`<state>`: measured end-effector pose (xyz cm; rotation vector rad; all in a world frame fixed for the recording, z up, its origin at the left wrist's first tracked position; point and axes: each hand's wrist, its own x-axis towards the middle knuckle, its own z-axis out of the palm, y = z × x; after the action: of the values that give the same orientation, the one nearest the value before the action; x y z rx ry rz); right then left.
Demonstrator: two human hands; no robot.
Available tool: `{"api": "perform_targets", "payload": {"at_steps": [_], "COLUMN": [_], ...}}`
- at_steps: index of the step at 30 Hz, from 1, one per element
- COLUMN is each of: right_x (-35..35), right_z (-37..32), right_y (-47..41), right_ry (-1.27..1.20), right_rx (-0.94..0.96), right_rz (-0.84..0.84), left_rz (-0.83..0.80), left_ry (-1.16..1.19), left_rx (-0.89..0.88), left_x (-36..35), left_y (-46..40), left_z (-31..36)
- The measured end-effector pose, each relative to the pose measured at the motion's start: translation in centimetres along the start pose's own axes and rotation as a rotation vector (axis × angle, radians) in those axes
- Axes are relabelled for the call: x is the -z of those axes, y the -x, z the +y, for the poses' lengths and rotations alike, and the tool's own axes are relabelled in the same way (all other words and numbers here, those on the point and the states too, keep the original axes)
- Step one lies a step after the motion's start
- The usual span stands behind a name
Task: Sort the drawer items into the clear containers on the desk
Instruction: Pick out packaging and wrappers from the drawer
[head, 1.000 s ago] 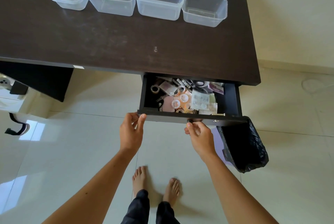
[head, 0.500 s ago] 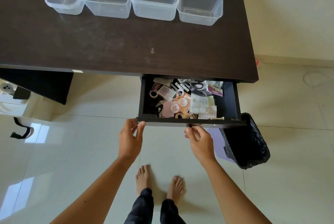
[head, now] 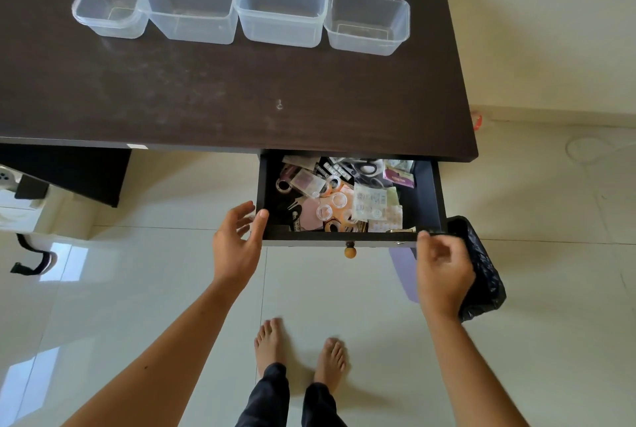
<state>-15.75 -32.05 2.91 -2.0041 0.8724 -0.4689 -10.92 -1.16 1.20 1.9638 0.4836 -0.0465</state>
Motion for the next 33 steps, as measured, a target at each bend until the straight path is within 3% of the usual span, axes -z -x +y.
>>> {"api": "perform_targets", "payload": {"at_steps": [3, 9, 15, 33], "right_x": [1.0, 1.1, 0.9, 3.3], "right_z": [0.3, 1.4, 0.8, 3.9], "right_y": [-4.2, -8.9, -8.3, -4.3], "right_ry": [0.095, 0.259, 0.186, 0.175], "right_rx": [0.110, -0.045, -0.097, -0.141], "right_rz": [0.013, -0.425, -0.365, -0.335], "left_rz": [-0.004, -0.001, 0.072, 0.087], "left_ry": [-0.092, -0.071, -0.056, -0.058], "left_rx": [-0.011, 0.058, 0.077, 0.094], "left_x": [-0.2, -1.3, -1.9, -0.7], "left_y": [-1.7, -3.1, -2.9, 1.3], "left_z": [0.6, 1.4, 0.8, -1.2]}}
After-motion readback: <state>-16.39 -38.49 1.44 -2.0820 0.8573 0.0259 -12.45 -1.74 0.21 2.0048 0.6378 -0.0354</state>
